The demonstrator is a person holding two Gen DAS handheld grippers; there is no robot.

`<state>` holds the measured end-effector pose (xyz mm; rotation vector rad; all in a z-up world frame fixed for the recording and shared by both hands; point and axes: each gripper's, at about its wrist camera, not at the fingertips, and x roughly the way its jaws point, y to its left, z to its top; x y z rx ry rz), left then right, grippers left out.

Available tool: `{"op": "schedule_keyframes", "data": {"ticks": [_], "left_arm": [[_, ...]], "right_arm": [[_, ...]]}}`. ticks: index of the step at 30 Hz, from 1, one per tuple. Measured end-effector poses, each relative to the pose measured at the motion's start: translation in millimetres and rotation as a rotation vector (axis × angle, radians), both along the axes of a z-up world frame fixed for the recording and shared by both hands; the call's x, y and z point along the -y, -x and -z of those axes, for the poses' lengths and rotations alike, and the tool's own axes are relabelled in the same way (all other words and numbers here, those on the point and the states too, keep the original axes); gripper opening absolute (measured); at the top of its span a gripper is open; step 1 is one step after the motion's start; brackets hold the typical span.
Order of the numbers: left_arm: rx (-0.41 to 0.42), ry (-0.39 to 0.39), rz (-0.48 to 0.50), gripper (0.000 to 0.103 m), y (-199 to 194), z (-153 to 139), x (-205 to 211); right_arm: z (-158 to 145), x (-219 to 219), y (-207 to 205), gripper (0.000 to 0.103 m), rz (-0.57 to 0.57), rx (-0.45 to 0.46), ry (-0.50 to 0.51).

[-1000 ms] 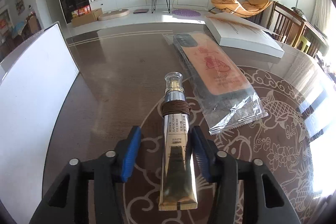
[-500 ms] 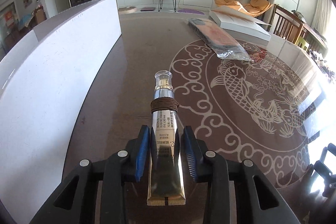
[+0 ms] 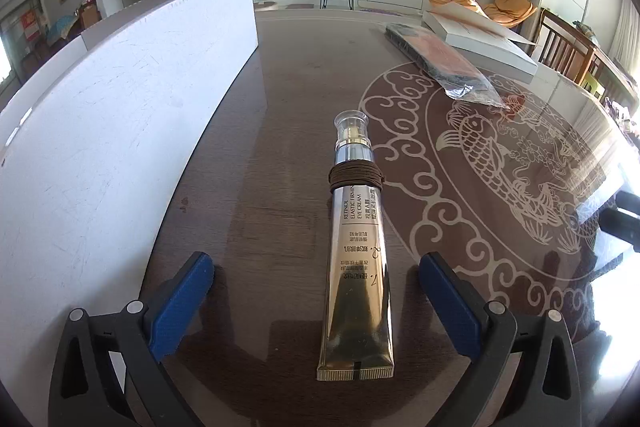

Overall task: Organize objects
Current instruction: 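Lift the gold tube with the left tool while the right tool closes on the bagged phone case, then hold the gold tube and bagged phone case raised above the table with both tools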

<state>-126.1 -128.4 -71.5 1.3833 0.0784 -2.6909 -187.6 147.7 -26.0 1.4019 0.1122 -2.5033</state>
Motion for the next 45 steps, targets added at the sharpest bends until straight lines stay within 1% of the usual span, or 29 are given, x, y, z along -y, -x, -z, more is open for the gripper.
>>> {"op": "schedule_keyframes", "data": {"ticks": [3,4,6,9,12,14,16,17,18,19,20,23,25,28,30,34,37,38,39,40,42,45], "left_arm": [[0.000,0.000,0.000,0.103,-0.4,0.1,-0.3],[0.000,0.000,0.000,0.103,-0.8,-0.2,-0.4],[0.000,0.000,0.000,0.103,-0.6,0.1,-0.3],[0.000,-0.001,0.000,0.103,-0.1,1.7,-1.9],[0.000,-0.005,0.002,0.103,-1.1,1.4,-2.0],[0.000,-0.005,0.002,0.103,-2.0,1.0,-2.4],[0.001,-0.005,0.002,0.103,-2.0,0.8,-2.3],[0.001,-0.004,0.002,0.103,-2.0,1.1,-2.4],[0.001,-0.004,0.002,0.103,-2.3,1.1,-2.6],[0.001,-0.005,0.002,0.103,-2.7,1.0,-2.9],[0.001,-0.005,0.002,0.103,-3.1,1.0,-3.3],[0.001,-0.005,0.002,0.103,-4.7,1.8,-3.4],[0.000,-0.005,0.002,0.103,-6.1,2.2,-3.8],[0.000,-0.005,0.001,0.103,-7.4,2.2,-4.8],[0.000,-0.005,0.001,0.103,-6.8,2.2,-4.3],[0.000,-0.005,0.001,0.103,-6.8,2.2,-4.3],[0.000,-0.005,0.001,0.103,-6.6,2.2,-4.2],[0.000,-0.005,0.001,0.103,-6.8,2.2,-4.3],[0.000,-0.005,0.001,0.103,-6.6,2.1,-4.1],[0.000,-0.005,0.001,0.103,-6.7,2.1,-4.2],[0.000,-0.005,0.001,0.103,-6.6,2.0,-4.1],[0.000,-0.005,0.001,0.103,-6.8,2.2,-4.2]], "right_arm": [[-23.3,42.7,61.7,0.103,-0.059,-0.058,0.021],[-27.4,58.4,83.1,0.103,-0.078,-0.062,0.030],[-25.7,89.8,124.0,0.103,-0.092,-0.034,0.048],[-10.3,125.7,168.5,0.103,-0.049,-0.015,0.012],[9.3,144.7,194.6,0.103,-0.003,0.010,-0.041],[19.8,148.6,204.5,0.103,0.017,0.037,-0.050],[23.6,149.4,209.1,0.103,0.028,0.032,-0.081],[23.4,149.1,209.6,0.103,0.023,0.030,-0.080],[22.7,148.9,209.1,0.098,0.016,0.030,-0.084],[20.0,148.1,206.3,0.090,0.007,0.017,-0.081],[17.2,146.4,201.9,0.077,-0.001,0.001,-0.081],[15.5,135.8,184.6,0.076,-0.010,-0.006,-0.076],[16.3,126.9,163.2,0.076,-0.024,-0.021,-0.072],[17.2,104.8,115.5,0.076,-0.043,-0.035,-0.069],[17.4,83.5,75.5,0.076,-0.035,-0.038,-0.071],[17.9,36.6,-12.9,0.078,0.038,-0.046,-0.071],[16.9,8.1,-66.4,0.082,0.083,-0.055,-0.067],[17.5,0.9,-79.8,0.087,0.091,-0.056,-0.066],[18.8,-3.6,-89.4,0.096,0.100,-0.054,-0.065],[20.9,-7.8,-95.9,0.102,0.110,-0.052,-0.065],[20.8,-11.8,-102.2,0.103,0.118,-0.063,-0.058],[19.7,-9.4,-100.2,0.103,0.107,-0.069,-0.060]]}}
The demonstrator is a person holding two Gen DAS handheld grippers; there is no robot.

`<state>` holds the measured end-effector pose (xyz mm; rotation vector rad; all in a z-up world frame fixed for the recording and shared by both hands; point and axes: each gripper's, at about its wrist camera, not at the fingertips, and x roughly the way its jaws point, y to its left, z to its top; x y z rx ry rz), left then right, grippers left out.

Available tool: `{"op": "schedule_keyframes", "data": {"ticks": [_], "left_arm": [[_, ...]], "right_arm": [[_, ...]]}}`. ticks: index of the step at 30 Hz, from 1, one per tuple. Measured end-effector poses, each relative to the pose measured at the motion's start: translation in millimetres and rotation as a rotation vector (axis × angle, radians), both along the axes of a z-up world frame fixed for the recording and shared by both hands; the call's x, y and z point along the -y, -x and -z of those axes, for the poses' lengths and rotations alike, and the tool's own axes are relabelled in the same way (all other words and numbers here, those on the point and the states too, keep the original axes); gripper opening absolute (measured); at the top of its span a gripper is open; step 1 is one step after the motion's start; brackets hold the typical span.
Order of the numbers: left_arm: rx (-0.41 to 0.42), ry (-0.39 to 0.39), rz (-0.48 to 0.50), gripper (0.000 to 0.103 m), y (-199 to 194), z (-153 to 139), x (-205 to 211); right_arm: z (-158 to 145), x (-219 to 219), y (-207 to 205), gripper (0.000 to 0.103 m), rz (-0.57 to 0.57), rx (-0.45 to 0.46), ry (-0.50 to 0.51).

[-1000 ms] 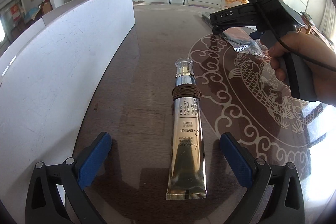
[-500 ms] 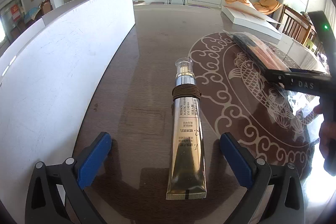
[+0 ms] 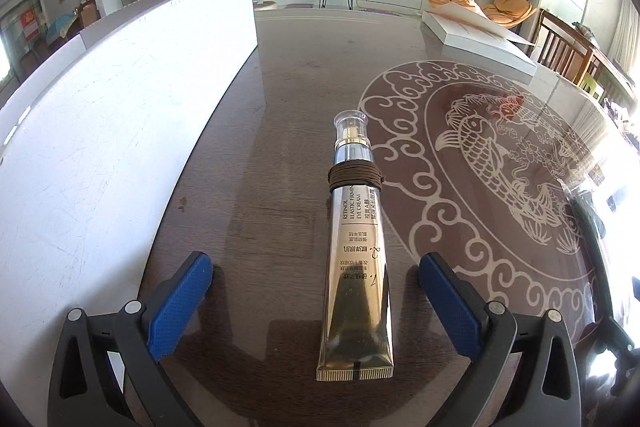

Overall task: Organize objects
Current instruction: 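Hold the gold tube and bagged phone case raised above the table with both tools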

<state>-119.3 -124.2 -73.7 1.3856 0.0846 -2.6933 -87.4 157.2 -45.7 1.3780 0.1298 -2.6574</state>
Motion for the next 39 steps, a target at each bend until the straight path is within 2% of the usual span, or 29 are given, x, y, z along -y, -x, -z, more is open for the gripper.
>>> {"op": "schedule_keyframes", "data": {"ticks": [19,20,22,25,27,29,30,32,35,39], "left_arm": [[-0.002,-0.006,0.003,0.103,-0.9,-0.6,0.8],[0.003,0.003,0.029,0.103,-1.3,0.0,0.7],[0.037,-0.003,0.104,0.103,0.9,-1.0,-0.6],[0.097,-0.006,0.123,0.103,10.4,-1.3,-2.8],[0.127,-0.005,0.127,0.103,20.4,-1.0,-4.6],[0.147,-0.001,0.153,0.103,28.8,-2.6,-4.9],[0.116,0.002,0.172,0.096,28.4,-5.5,-4.1],[0.038,0.010,0.190,0.029,17.9,-14.0,-4.5],[-0.001,-0.027,0.195,0.026,6.0,-15.9,0.6],[-0.094,-0.103,0.169,0.026,-29.9,-28.8,10.6]], "right_arm": [[3.8,0.0,4.5,0.103,-0.009,-0.004,0.003],[3.1,-0.2,6.4,0.103,-0.014,0.014,0.003],[1.2,1.8,19.7,0.103,-0.044,0.120,-0.019],[-2.6,-0.9,48.2,0.103,-0.055,0.266,0.014],[-1.7,0.4,67.5,0.103,-0.057,0.314,-0.012],[0.0,4.9,80.4,0.102,-0.084,0.310,-0.038],[-1.1,7.7,82.2,0.093,-0.099,0.294,-0.053],[-8.2,13.9,77.9,0.078,-0.139,0.250,-0.069],[-11.6,15.8,62.9,0.077,-0.158,0.239,-0.061],[-30.3,11.1,35.4,0.077,-0.152,0.176,0.022]]}}
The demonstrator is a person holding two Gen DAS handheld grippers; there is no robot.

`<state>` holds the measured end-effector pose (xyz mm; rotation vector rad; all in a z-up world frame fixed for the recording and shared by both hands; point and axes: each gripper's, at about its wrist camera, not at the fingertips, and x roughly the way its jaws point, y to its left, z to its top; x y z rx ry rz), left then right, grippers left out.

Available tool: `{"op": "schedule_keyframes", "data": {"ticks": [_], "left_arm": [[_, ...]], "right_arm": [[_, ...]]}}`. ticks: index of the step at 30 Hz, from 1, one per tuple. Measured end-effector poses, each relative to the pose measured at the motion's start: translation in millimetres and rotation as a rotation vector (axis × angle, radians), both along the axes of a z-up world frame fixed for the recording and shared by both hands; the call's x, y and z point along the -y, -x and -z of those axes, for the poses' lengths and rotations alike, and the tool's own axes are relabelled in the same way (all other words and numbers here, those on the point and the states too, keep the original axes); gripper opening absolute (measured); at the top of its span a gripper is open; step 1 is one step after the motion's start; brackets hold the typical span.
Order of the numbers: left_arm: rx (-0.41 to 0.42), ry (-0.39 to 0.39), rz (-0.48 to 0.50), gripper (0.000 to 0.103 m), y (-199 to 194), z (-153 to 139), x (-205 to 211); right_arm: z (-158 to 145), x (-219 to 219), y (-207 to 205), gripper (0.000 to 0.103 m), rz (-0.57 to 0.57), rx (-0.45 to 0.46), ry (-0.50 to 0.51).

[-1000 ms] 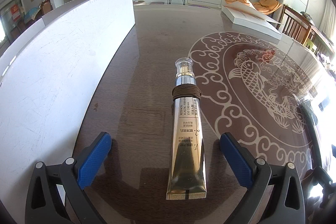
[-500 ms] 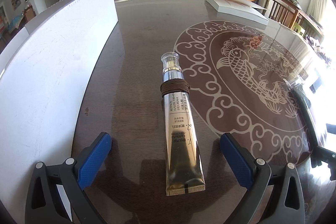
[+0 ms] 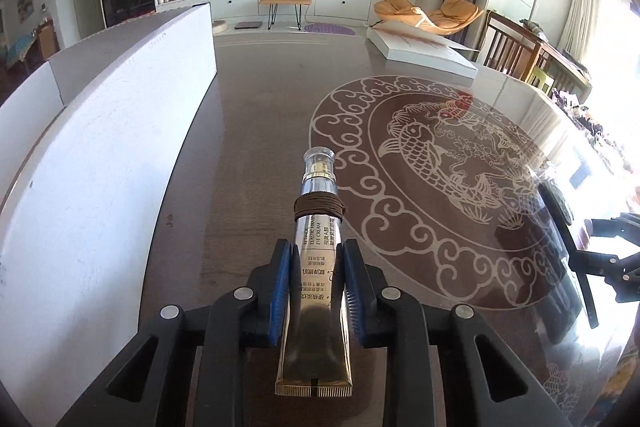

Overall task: Organize objects
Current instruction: 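Hold the gold tube and bagged phone case raised above the table with both tools, then carry the tube and phone case over the white bin and open both tools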

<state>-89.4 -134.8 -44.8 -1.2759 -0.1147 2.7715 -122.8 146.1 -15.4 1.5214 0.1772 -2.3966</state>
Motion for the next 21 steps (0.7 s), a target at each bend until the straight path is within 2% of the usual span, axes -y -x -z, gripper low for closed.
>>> {"op": "schedule_keyframes", "data": {"ticks": [7,12,16,21], "left_arm": [[-0.183,-0.155,-0.090,0.026,-67.6,-51.2,21.4],[-0.300,-0.220,-0.186,0.026,-119.5,-102.4,67.6],[-0.303,-0.183,-0.283,0.026,-131.8,-125.3,128.2],[-0.168,-0.029,-0.441,0.026,-123.0,-104.0,205.5]], "right_arm": [[-50.5,21.0,-15.4,0.077,-0.037,-0.105,0.079],[-98.0,73.7,-14.0,0.077,-0.120,-0.185,0.162],[-135.1,150.0,-7.2,0.077,-0.236,-0.200,0.290],[-158.3,282.4,-9.4,0.077,-0.436,-0.145,0.405]]}}
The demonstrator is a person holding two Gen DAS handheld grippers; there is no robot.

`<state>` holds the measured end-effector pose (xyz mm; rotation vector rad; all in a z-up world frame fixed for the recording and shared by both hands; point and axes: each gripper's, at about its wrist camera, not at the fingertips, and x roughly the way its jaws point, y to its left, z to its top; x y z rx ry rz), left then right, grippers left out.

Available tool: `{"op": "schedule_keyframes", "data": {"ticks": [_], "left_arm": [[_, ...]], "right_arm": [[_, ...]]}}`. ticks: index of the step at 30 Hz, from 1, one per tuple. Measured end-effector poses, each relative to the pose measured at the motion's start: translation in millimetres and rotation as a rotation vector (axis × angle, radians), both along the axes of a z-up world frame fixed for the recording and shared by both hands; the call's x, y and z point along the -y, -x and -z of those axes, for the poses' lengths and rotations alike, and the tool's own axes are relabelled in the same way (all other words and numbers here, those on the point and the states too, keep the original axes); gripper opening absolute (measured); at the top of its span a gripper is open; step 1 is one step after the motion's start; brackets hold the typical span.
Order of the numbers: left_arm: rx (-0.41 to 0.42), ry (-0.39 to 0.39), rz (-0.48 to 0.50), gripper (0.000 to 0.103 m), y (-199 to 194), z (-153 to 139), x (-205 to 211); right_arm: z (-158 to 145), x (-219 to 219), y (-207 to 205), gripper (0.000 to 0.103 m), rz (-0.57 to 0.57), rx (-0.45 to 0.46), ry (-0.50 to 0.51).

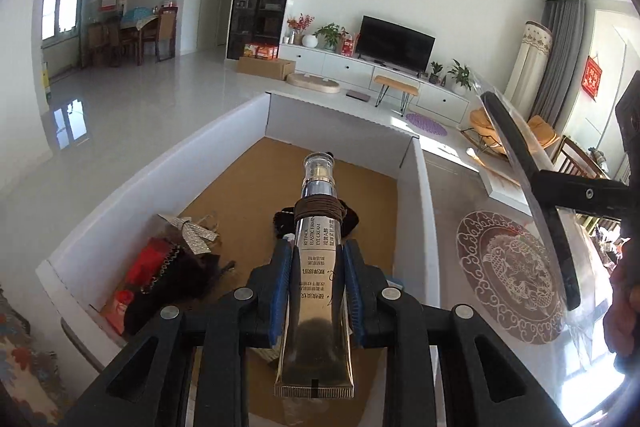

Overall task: Organize objects
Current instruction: 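Carry the tube and phone case over the white bin and open both tools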

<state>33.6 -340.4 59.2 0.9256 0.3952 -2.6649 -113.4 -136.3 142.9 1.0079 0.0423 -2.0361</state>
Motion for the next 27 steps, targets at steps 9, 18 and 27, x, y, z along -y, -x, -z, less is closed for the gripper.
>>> {"op": "schedule_keyframes", "data": {"ticks": [9,18,27], "left_arm": [[0.215,0.119,-0.152,0.081,4.6,45.8,47.3],[0.235,0.177,-0.333,0.103,-15.4,23.2,36.3],[0.252,0.068,-0.338,0.103,-26.6,7.3,16.4]], "right_arm": [[69.0,168.7,-18.2,0.082,-0.223,0.034,-0.195],[47.9,116.1,-15.5,0.103,-0.140,-0.081,-0.143],[30.7,91.1,6.5,0.103,-0.062,-0.038,-0.237]]}}
